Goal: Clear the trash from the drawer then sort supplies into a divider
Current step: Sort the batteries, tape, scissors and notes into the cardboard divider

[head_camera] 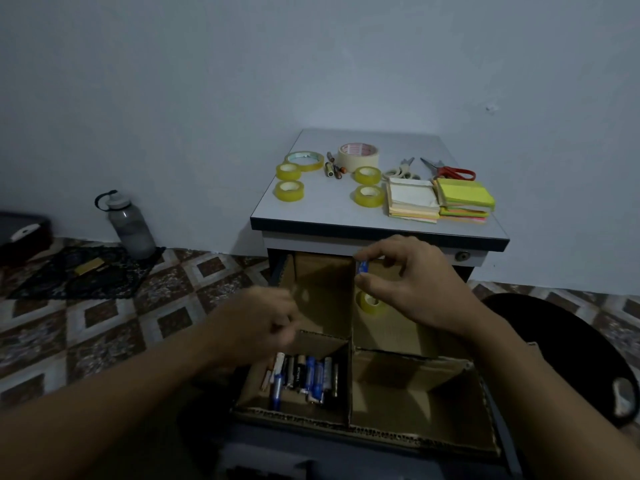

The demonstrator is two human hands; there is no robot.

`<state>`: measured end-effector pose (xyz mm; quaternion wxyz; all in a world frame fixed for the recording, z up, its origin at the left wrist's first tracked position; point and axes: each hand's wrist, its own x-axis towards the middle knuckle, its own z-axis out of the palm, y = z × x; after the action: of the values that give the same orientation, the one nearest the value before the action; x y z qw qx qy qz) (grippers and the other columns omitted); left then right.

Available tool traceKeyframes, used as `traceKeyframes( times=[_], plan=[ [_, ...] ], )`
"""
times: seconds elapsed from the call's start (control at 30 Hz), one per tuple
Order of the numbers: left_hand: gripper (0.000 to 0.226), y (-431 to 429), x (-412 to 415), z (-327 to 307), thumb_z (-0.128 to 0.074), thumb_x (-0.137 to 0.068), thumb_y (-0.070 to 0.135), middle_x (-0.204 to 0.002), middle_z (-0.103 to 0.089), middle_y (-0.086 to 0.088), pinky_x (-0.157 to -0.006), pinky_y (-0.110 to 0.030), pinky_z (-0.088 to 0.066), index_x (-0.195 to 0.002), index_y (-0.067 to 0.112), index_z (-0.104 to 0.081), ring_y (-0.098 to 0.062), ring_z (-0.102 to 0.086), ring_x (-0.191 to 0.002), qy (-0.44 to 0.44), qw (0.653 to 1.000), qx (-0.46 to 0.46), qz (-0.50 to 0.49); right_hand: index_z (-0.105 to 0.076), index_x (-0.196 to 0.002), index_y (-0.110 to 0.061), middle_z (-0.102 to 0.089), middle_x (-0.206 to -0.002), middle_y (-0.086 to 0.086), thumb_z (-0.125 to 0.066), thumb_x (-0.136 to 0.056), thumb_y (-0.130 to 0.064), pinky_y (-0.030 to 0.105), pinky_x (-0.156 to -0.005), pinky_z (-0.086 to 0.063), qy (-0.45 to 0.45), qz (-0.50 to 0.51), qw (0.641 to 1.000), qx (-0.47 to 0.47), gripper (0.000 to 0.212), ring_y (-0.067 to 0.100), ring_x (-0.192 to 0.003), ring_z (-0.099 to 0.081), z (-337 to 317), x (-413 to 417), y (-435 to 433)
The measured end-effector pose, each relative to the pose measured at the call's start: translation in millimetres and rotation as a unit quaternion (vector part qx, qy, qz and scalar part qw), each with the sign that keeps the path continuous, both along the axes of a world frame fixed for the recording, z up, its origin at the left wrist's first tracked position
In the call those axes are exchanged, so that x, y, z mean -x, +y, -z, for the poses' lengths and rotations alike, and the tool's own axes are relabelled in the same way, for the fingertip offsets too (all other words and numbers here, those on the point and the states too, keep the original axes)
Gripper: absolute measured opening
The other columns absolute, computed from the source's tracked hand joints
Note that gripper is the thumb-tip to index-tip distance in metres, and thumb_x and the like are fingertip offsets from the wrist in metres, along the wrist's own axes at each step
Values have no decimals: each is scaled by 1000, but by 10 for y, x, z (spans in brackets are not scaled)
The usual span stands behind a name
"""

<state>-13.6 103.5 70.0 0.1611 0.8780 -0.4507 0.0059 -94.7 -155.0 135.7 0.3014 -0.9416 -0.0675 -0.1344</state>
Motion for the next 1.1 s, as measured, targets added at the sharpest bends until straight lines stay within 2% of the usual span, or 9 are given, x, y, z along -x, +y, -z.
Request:
traceKeyframes(
  times=[0.13,0.23,0.37,0.43,0.53,0.6,0.8,0.93,1.1],
  plan=[
    [35,316,-386,-6,-47,-92,45,-116,-61,12,-87,-27,-44,-111,28,-71,-3,-52,-105,18,995,19,-94,-63,-118,-37,-56,-110,-17,-67,-89,-40,15,-72,-40,47,-14,999,12,30,-3,-94,-51,185,55,225],
    [33,397,-455,112,-55,-99,30,-125,-55,15,-95,-19,-40,-132,28,-61,1,-51,-113,119,987,0,-107,-59,-121,-32,-56,-112,-15,-67,-89,-38,26,-78,-58,124,-48,991,-9,34,2,-90,-60,334,115,472],
    [38,405,-382,294,-56,-99,25,-102,-64,15,-70,-6,-41,-134,39,-54,13,-58,-85,212,965,73,-138,-61,-119,-27,-63,-107,-8,-71,-88,-32,31,-76,-61,195,-105,975,-6,33,10,-88,-67,590,161,795],
    [39,427,-396,339,-54,-100,25,-96,-70,-1,-68,-13,-42,-130,48,-53,-4,-63,-78,221,960,94,-144,-62,-116,-24,-65,-103,-4,-72,-86,-32,35,-72,-61,197,-119,973,34,32,12,-84,-66,726,111,930],
    [39,476,-417,375,-53,-99,30,-110,-70,-16,-81,-37,-53,-123,61,-53,-34,-65,-95,242,954,96,-147,-63,-109,-15,-65,-102,5,-70,-87,-32,32,-72,-56,184,-129,969,99,29,18,-86,-63,862,9,1110],
    [38,477,-395,360,-52,-100,30,-126,-67,-4,-92,-36,-52,-123,61,-52,-26,-65,-108,253,952,100,-144,-63,-107,-9,-64,-107,11,-67,-89,-26,31,-75,-52,178,-140,966,128,26,26,-94,-62,926,-53,1202],
    [40,458,-364,384,-52,-101,23,-140,-52,15,-87,-6,-40,-128,53,-49,10,-53,-112,262,947,127,-140,-61,-110,-3,-63,-112,20,-61,-94,-20,39,-77,-52,176,-174,931,267,23,37,-98,-64,1034,-204,1378],
    [41,460,-355,377,-54,-100,23,-146,-47,15,-103,-17,-39,-124,56,-50,2,-47,-128,263,946,134,-136,-62,-112,-1,-54,-119,23,-57,-98,-16,42,-81,-51,168,-195,912,319,22,38,-103,-59,1069,-240,1403],
    [41,457,-349,348,-55,-100,23,-144,-49,16,-103,-22,-44,-126,55,-51,3,-51,-123,261,946,132,-138,-60,-112,-6,-51,-118,16,-58,-95,-18,43,-81,-53,162,-188,938,242,21,38,-101,-58,1071,-244,1311]
  ],
)
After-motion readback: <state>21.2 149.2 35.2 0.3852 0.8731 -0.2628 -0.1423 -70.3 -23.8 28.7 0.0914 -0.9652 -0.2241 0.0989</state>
